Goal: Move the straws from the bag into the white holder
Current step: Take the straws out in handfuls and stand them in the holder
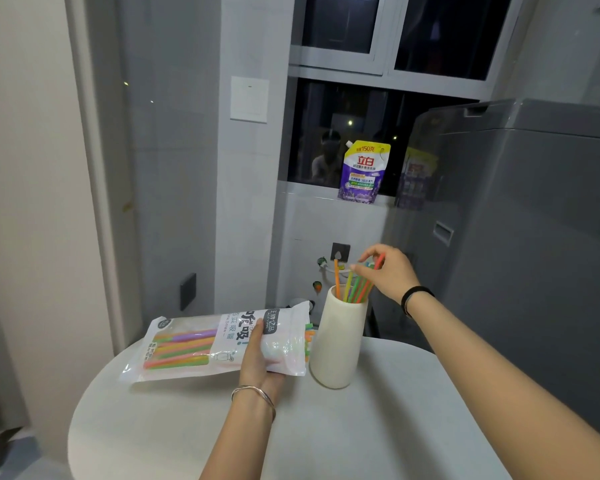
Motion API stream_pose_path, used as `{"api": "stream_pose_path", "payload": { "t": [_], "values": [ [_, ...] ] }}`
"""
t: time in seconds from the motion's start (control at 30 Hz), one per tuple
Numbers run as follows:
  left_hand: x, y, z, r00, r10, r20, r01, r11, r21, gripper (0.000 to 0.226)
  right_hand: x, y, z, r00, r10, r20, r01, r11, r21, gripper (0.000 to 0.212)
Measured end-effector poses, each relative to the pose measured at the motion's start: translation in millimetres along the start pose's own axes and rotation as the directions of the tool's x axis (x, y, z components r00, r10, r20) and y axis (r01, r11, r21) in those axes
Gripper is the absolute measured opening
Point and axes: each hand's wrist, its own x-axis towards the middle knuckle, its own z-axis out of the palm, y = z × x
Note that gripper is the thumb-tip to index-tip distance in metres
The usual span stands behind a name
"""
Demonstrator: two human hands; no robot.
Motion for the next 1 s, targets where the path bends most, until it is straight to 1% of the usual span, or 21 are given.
{"api": "stream_pose_path", "payload": {
  "t": [0.07,0.2,0.27,0.3,0.37,0.4,0.43,0.47,0.5,0.53,0.57,0.6,0.63,0.67,0.7,0.73,0.8,0.87,0.93,1.0],
  "values": [
    [0,1,0,1.0,-0.006,0.001,0.006,1.0,0.004,0.03,-1,-1,0,0.999,-0.039,-0.025,0.04,0.999,0.03,0.018],
    [-2,0,-1,1.0,-0.013,0.006,0.013,1.0,0.003,0.03,-9,-7,0,0.999,-0.021,-0.033,0.023,0.997,0.077,0.032],
    [-3,0,0,1.0,-0.019,0.01,0.019,1.0,0.007,0.033,-16,-12,1,0.994,-0.025,-0.111,0.038,0.992,0.12,0.029],
    [-5,1,0,1.0,-0.02,0.012,0.02,1.0,0.008,0.036,-23,-16,3,0.984,-0.027,-0.177,0.055,0.986,0.156,0.025],
    [-8,3,0,1.0,-0.02,0.013,0.02,1.0,-0.003,0.046,-44,-26,11,0.942,-0.003,-0.335,0.101,0.955,0.278,0.013],
    [-10,4,0,1.0,-0.013,0.016,0.013,1.0,-0.004,0.049,-56,-31,17,0.917,0.041,-0.398,0.12,0.921,0.37,0.008],
    [-11,5,-1,1.0,-0.003,0.023,0.003,1.0,0.001,0.051,-70,-36,25,0.899,0.103,-0.425,0.125,0.871,0.476,0.006],
    [-13,5,-1,1.0,0.005,0.029,-0.006,1.0,0.016,0.052,-83,-41,35,0.893,0.179,-0.413,0.109,0.805,0.584,0.009],
    [-14,6,-2,0.999,0.019,0.031,-0.021,0.999,0.039,0.052,-97,-44,46,0.895,0.261,-0.362,0.065,0.727,0.684,0.012],
    [-16,4,-3,0.999,0.043,0.029,-0.045,0.997,0.062,0.052,-108,-46,57,0.898,0.343,-0.275,-0.01,0.64,0.768,0.013],
    [-18,3,-4,0.997,0.08,0.02,-0.081,0.993,0.091,0.052,-117,-46,69,0.894,0.422,-0.15,-0.11,0.532,0.839,0.013],
    [-21,0,-5,0.991,0.132,0.007,-0.131,0.983,0.132,0.051,-125,-47,77,0.874,0.486,0.005,-0.22,0.386,0.896,0.018],
    [-25,-2,-7,0.98,0.199,-0.007,-0.194,0.963,0.188,0.048,-131,-47,84,0.841,0.516,0.161,-0.313,0.221,0.924,0.027],
    [-27,-5,-8,0.964,0.265,-0.01,-0.254,0.934,0.252,0.045,-136,-46,88,0.806,0.519,0.285,-0.377,0.078,0.923,0.036],
    [-30,-7,-10,0.948,0.32,-0.002,-0.302,0.898,0.32,0.041,-140,-46,90,0.78,0.507,0.367,-0.413,-0.024,0.91,0.042],
    [-31,-9,-11,0.933,0.361,0.017,-0.339,0.859,0.384,0.038,-143,-44,91,0.765,0.494,0.413,-0.429,-0.087,0.899,0.044],
    [-32,-11,-11,0.908,0.413,0.076,-0.397,0.786,0.474,0.029,-147,-43,94,0.762,0.482,0.433,-0.412,-0.156,0.898,0.046],
    [-34,-12,-9,0.891,0.432,0.137,-0.435,0.727,0.532,0.025,-150,-45,96,0.771,0.472,0.428,-0.381,-0.197,0.903,0.045],
    [-36,-13,-8,0.882,0.441,0.166,-0.452,0.694,0.56,0.027,-153,-45,98,0.761,0.494,0.421,-0.381,-0.184,0.906,0.04],
    [-38,-12,-9,0.883,0.447,0.14,-0.444,0.702,0.557,0.031,-157,-44,98,0.748,0.523,0.408,-0.403,-0.131,0.906,0.035]
  ]
}}
